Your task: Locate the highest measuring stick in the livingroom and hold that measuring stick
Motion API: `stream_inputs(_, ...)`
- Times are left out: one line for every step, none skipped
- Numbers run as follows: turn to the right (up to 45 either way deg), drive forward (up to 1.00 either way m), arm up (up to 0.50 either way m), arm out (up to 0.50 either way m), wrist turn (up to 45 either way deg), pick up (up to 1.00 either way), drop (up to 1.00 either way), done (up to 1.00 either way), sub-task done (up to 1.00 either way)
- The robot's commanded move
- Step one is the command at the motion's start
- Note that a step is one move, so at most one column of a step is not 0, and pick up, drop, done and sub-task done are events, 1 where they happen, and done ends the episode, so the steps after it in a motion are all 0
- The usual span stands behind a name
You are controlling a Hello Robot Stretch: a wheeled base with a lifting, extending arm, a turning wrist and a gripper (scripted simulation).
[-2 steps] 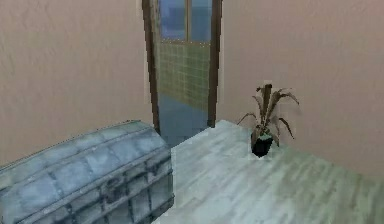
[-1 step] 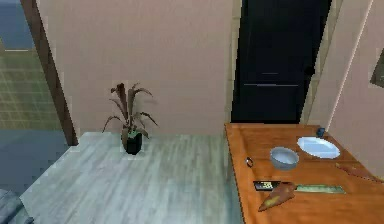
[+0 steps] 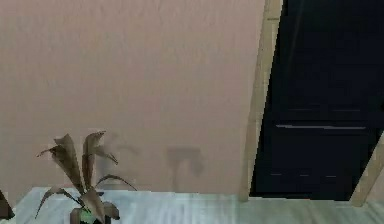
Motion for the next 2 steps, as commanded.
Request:
stream_inputs(6.0, 0.0, 0.0, 0.0, 0.0, 0.0, 0.0, 0.0, 0.0)
stream_inputs(0.0, 0.65, 0.0, 0.0, 0.0, 0.0, 0.0, 0.0, 0.0)
